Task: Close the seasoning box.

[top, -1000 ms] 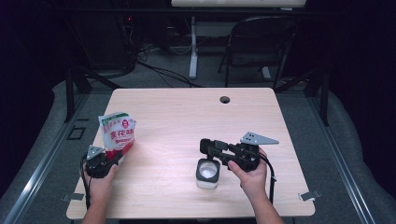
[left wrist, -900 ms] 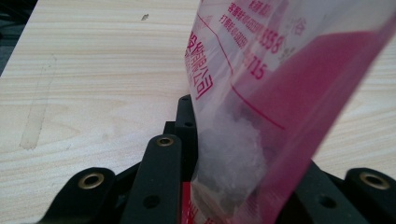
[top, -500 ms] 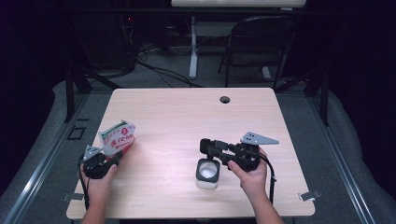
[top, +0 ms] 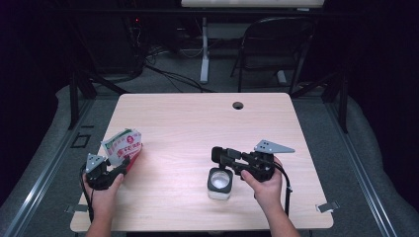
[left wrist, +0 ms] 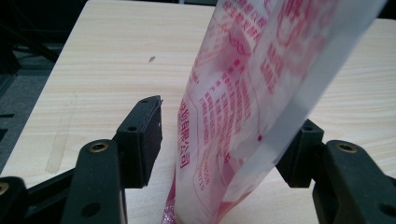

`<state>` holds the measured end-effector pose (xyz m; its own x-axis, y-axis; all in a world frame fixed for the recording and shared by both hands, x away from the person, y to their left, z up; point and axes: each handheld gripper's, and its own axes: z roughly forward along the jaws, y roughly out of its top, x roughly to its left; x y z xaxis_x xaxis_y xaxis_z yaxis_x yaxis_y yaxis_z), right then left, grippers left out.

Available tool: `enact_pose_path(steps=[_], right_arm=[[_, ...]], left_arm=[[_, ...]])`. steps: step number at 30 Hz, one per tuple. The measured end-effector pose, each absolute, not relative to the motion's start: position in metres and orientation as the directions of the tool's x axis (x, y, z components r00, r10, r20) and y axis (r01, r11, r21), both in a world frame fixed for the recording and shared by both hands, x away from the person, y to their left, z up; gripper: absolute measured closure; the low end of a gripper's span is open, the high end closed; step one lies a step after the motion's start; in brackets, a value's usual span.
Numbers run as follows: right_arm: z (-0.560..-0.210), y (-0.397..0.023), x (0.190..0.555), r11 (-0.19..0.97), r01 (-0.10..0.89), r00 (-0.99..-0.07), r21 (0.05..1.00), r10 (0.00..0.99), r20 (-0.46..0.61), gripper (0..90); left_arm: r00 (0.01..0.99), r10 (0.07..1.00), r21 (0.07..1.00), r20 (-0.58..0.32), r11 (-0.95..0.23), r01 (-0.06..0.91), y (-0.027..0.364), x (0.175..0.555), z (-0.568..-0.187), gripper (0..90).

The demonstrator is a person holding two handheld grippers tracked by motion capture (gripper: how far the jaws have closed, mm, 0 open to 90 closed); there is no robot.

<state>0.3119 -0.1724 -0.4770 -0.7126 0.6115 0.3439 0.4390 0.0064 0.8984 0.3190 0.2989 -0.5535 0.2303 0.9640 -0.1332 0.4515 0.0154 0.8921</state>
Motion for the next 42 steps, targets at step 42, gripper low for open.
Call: enact_pose_path(steps=[42], right_arm=[[-0.473, -0.195, 0.316, -0.022, 0.426, -0.641, 0.904, 0.698, 0.319, 49.8]], left_arm=[[0.532, 0.846, 0.849, 0.031, -0.304, 0.433, 0.201, 0.284, -0.549, 34.3]])
